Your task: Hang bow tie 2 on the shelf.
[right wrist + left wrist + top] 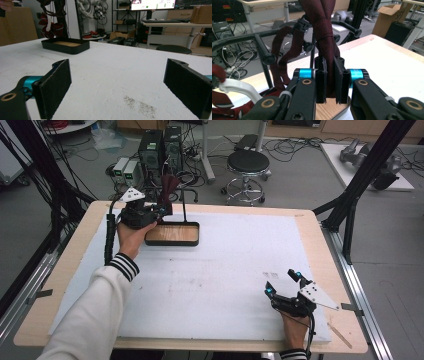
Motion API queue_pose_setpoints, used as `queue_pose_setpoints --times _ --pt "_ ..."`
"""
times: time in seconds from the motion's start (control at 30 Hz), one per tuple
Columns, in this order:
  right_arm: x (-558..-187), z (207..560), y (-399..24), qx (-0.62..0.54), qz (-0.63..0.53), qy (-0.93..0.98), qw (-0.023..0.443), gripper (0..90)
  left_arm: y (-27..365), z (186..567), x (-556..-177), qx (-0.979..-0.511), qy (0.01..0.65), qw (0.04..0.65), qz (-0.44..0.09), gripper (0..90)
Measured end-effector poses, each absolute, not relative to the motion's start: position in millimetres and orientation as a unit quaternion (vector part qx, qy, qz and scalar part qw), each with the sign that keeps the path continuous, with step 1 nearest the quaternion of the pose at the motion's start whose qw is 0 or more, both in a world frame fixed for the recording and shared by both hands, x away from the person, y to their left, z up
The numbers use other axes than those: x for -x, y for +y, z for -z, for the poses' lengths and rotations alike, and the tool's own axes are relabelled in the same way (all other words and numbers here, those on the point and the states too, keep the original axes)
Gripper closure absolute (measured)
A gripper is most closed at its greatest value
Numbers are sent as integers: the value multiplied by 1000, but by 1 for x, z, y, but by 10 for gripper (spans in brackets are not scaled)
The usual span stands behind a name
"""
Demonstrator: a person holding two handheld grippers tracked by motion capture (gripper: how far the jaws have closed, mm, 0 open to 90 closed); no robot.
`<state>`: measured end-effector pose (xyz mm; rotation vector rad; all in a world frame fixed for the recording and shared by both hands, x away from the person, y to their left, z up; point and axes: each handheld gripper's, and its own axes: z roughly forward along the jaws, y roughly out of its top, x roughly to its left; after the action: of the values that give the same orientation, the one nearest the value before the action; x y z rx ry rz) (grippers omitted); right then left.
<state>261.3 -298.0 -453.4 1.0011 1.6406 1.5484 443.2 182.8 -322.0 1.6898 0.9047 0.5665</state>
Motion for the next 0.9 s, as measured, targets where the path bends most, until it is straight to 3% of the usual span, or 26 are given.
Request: queue_pose_setpoints --times 0.9 --pt "-262 453 -298 -382 -592 627 332 69 171 347 -453 -724 402 515 -223 814"
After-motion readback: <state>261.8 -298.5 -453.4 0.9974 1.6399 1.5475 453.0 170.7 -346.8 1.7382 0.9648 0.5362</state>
